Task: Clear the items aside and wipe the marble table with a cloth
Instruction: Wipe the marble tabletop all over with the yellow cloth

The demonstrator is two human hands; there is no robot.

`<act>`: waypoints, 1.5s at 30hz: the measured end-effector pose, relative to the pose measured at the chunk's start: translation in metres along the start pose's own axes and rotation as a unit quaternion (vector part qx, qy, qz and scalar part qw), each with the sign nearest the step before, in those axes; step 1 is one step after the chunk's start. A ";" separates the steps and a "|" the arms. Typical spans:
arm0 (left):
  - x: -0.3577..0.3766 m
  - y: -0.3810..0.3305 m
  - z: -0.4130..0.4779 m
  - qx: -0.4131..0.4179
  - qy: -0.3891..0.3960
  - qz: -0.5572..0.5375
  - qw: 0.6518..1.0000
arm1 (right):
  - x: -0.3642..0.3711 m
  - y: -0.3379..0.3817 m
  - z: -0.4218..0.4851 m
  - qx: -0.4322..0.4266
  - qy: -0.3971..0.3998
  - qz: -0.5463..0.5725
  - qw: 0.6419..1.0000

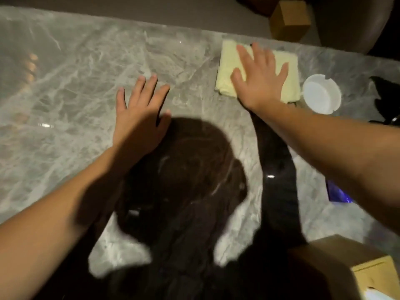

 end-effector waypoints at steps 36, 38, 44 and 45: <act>-0.013 0.027 -0.121 0.152 0.133 -0.049 0.978 | 0.014 0.170 -0.399 0.166 0.032 0.050 0.984; -0.015 0.026 -0.121 0.169 0.120 -0.051 0.977 | 0.016 0.184 -0.410 0.172 0.030 0.044 0.984; -0.023 0.023 -0.124 0.192 0.074 -0.085 0.975 | 0.014 0.179 -0.395 0.122 0.005 0.021 0.992; -0.025 0.021 -0.123 0.194 0.075 -0.088 0.974 | 0.013 0.176 -0.389 0.112 0.008 0.023 0.993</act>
Point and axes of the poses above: each hand's wrist, its own z-axis towards the middle knuckle, its own x-axis out of the palm, y = z × x, the point moved 10 cm from there along z, towards the middle knuckle, and after that the axes turned 13 degrees about -z, right-handed, at the moved point
